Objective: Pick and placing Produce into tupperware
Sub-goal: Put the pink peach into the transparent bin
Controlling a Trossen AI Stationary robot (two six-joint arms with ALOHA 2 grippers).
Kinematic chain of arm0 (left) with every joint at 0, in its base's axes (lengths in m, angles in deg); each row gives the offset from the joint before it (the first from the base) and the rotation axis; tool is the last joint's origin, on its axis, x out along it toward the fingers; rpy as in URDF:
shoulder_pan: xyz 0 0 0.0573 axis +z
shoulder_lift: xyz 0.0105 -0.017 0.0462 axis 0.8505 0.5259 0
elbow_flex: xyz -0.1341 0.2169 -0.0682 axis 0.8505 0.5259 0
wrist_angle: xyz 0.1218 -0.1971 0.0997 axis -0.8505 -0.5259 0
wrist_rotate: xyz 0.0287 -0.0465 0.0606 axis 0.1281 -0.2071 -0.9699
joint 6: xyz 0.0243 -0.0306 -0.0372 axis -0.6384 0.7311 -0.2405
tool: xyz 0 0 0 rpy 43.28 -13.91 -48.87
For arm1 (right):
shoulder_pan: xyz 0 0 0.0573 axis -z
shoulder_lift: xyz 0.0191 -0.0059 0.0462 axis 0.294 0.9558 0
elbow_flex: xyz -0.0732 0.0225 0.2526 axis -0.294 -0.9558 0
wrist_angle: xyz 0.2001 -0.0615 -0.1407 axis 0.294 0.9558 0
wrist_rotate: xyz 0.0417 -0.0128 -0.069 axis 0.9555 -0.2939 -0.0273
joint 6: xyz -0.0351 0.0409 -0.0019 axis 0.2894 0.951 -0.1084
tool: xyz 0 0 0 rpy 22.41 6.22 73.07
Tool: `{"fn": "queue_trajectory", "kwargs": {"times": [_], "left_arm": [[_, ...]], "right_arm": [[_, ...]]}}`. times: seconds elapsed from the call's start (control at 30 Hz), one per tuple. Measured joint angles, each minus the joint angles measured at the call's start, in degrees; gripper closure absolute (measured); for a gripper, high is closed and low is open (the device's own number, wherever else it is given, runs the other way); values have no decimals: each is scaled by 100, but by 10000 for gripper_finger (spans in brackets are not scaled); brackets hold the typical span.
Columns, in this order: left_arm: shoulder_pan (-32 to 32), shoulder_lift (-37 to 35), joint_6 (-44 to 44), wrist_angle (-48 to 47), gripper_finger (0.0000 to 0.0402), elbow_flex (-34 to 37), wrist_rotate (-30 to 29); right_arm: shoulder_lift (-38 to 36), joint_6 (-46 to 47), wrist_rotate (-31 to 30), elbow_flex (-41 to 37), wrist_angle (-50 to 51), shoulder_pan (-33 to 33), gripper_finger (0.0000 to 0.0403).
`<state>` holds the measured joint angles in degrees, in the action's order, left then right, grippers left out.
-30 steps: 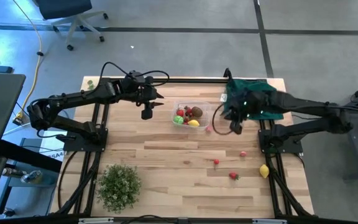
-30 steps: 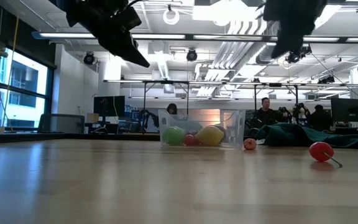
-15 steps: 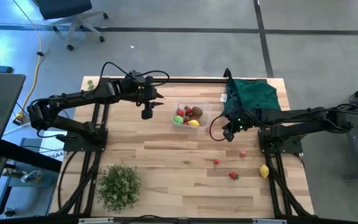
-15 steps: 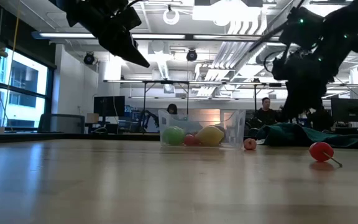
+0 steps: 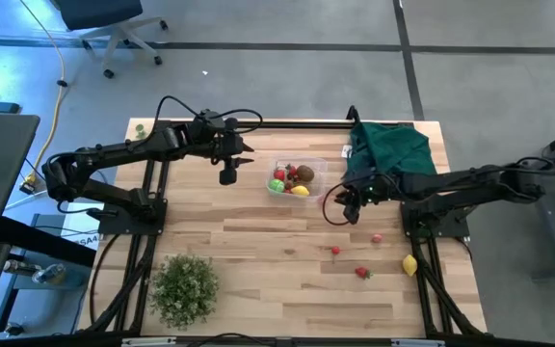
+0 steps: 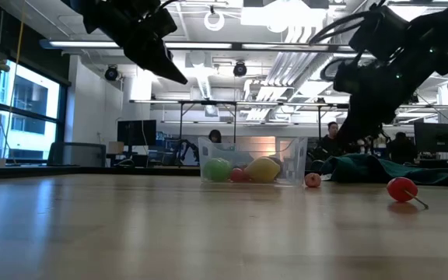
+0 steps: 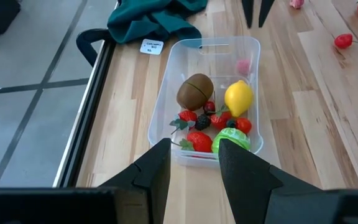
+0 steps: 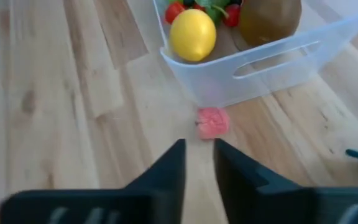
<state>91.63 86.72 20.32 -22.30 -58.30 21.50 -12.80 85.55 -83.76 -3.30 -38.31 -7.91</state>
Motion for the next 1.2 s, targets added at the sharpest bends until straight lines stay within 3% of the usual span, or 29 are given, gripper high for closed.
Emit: {"fn": "queue_trajectory", "kwargs": {"times": [0.2,0.33,0.77,0.9,1.2], "left_arm": [[-1,0,2,2,277,0,0],[-2,0,2,5,277,2,0],[0,0,2,7,277,1,-39],[-1,0,2,9,277,0,-42],[-2,0,1,9,277,0,-42]], "right_arm": [[486,-378,-336,0,-347,-2,249],[955,-642,-348,0,-640,-23,224],[2206,-434,-399,0,-1549,-25,219],[2406,-27,-570,7,-1837,-28,219],[2451,-492,-625,4,-2006,-26,219]]}}
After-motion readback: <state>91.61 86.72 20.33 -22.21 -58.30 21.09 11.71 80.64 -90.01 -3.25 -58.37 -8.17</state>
